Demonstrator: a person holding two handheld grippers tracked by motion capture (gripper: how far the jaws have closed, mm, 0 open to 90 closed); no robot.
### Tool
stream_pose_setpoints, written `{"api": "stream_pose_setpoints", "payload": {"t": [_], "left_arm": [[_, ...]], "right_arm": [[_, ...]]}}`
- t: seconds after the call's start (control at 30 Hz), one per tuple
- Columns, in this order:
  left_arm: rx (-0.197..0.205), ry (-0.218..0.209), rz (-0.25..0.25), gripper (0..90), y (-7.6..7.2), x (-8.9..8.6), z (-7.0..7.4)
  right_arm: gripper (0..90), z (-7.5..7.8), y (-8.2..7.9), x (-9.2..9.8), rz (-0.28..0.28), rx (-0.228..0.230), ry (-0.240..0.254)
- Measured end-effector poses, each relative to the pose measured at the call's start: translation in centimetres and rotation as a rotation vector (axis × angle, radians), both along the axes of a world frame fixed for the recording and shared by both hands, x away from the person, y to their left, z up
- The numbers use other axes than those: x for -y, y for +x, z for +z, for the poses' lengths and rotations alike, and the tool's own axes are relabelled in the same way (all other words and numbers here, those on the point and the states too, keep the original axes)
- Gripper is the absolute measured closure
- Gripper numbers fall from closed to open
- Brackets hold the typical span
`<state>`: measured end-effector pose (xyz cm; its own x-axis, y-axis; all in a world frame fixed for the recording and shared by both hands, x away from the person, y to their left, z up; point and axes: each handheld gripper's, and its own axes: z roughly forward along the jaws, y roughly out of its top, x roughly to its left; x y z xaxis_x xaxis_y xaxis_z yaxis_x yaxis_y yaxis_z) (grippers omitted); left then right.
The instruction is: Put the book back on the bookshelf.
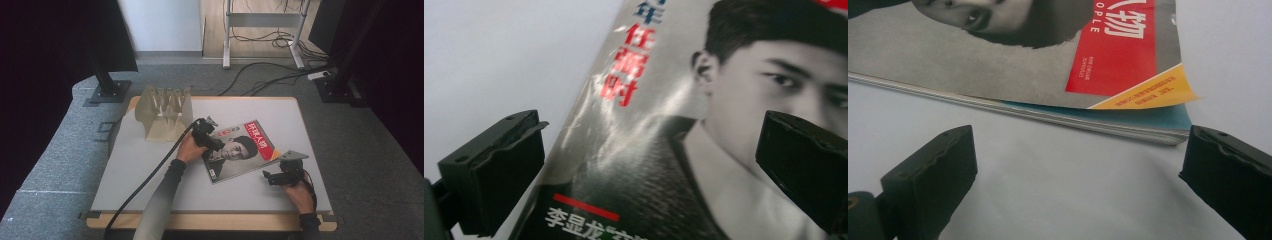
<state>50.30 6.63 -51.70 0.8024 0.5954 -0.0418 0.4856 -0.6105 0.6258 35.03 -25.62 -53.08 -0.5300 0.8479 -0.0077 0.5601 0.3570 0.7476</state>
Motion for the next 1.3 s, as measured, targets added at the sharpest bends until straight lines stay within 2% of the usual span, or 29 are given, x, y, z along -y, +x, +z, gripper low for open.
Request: {"api": "stream_pose_setpoints", "payload": {"t": [0.07,0.13,0.2,0.3,0.5,0.67,0.7,0.77,0.8,0.83,0.93,1.3], "left_arm": [[-0.001,0.013,0.002,0.0,0.2,0.0,-0.4],[-0.011,-0.016,0.013,0.0,0.4,-0.1,-0.7],[-0.009,-0.018,0.015,0.0,0.5,-0.1,-0.7],[-0.008,-0.007,0.003,0.0,0.2,0.0,-0.6],[-0.009,0.008,0.019,0.0,-0.7,0.2,-0.6],[-0.012,0.009,0.023,0.0,-2.4,0.1,-0.6],[-0.011,0.008,0.019,0.0,-3.4,0.0,-0.6],[-0.011,0.007,0.014,0.0,-3.9,-0.1,-0.6],[-0.008,-0.003,0.009,0.0,-4.8,-0.3,-0.6],[-0.008,-0.003,0.009,0.0,-4.8,-0.3,-0.6],[-0.008,-0.010,0.004,0.0,-6.1,-0.6,-0.7],[-0.017,0.013,0.015,0.0,-10.0,-1.6,-0.5]], "right_arm": [[0.9,-0.1,0.1,-0.1,0.002,-0.001,0.001],[1.0,-0.2,0.2,-0.2,0.002,-0.001,-0.001],[1.3,-0.3,0.3,-0.3,0.007,-0.001,-0.005],[1.3,-0.3,0.4,-0.4,0.009,-0.005,-0.013],[1.3,-0.3,0.7,-0.4,-0.002,-0.004,-0.010],[1.3,-0.4,1.0,-0.5,0.000,-0.016,-0.027],[1.3,-0.4,1.0,-0.5,0.000,-0.017,-0.026],[1.3,-0.4,1.1,-0.5,0.000,-0.020,-0.024],[1.3,-0.4,1.2,-0.4,-0.001,-0.023,-0.023],[1.3,-0.4,1.2,-0.4,-0.001,-0.023,-0.023],[1.1,-0.4,1.4,-0.5,-0.002,-0.025,-0.025],[0.0,-0.4,2.6,-0.1,-0.025,-0.026,-0.034]]}}
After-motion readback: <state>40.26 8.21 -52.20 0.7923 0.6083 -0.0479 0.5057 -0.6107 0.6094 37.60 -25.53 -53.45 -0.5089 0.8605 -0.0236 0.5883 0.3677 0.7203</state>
